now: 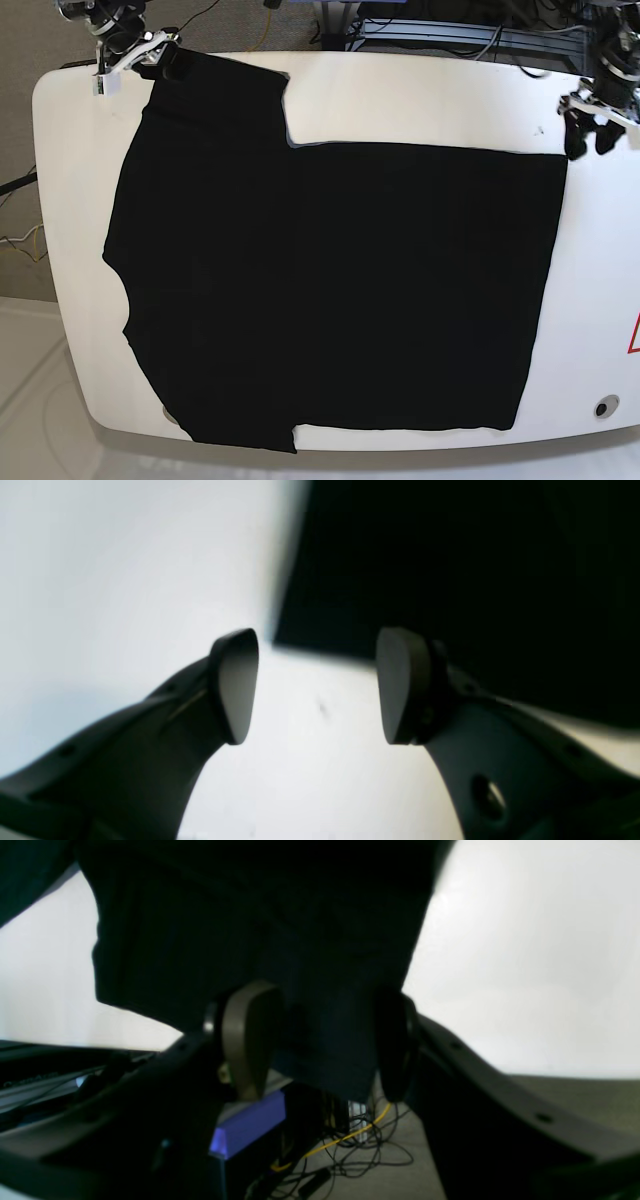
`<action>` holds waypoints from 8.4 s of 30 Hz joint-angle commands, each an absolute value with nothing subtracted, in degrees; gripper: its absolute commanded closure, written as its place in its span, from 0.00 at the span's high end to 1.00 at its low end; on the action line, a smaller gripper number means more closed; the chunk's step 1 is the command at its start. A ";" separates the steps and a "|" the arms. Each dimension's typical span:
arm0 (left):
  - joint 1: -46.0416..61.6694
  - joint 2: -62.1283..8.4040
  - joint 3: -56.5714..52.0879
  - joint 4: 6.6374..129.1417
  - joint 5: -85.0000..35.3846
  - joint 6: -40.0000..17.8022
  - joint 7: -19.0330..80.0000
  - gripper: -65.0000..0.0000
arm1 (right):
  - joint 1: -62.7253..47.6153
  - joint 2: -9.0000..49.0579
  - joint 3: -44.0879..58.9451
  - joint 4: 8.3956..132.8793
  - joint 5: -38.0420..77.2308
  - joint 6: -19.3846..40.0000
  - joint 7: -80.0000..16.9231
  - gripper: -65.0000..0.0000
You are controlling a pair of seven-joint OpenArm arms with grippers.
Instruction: Fold the T-shirt properly
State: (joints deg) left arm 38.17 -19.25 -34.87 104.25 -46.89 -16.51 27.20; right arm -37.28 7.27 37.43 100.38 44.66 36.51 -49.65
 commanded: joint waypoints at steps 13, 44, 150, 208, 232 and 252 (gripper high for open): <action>38.01 -19.35 -35.44 99.49 -45.91 -16.60 26.61 0.53 | -37.50 7.71 37.21 101.49 45.06 37.35 -49.85 0.50; 32.63 -19.52 -34.12 93.33 -49.43 -16.55 29.19 0.53 | -37.52 7.76 33.16 99.20 42.93 37.54 -48.92 0.48; 21.82 -16.65 -34.16 80.71 -49.74 -20.66 36.68 0.55 | -36.24 7.71 33.27 98.79 44.52 40.00 -48.12 0.46; 17.28 -16.09 -29.57 77.75 -48.46 -23.08 36.97 0.00 | -35.48 7.54 33.45 98.14 44.75 40.00 -46.14 0.47; 17.56 -16.08 -29.67 77.88 -49.36 -23.80 38.66 0.00 | -34.96 7.86 33.49 97.82 43.85 40.00 -47.89 0.00; 25.22 -16.67 -31.90 90.22 -49.82 -23.89 39.61 0.00 | -40.10 7.45 42.91 111.26 47.61 40.00 -50.21 0.00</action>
State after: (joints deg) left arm 24.08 -15.46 -30.68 87.48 -48.90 -23.40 40.53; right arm -38.65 7.11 40.97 109.54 46.92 39.68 -51.24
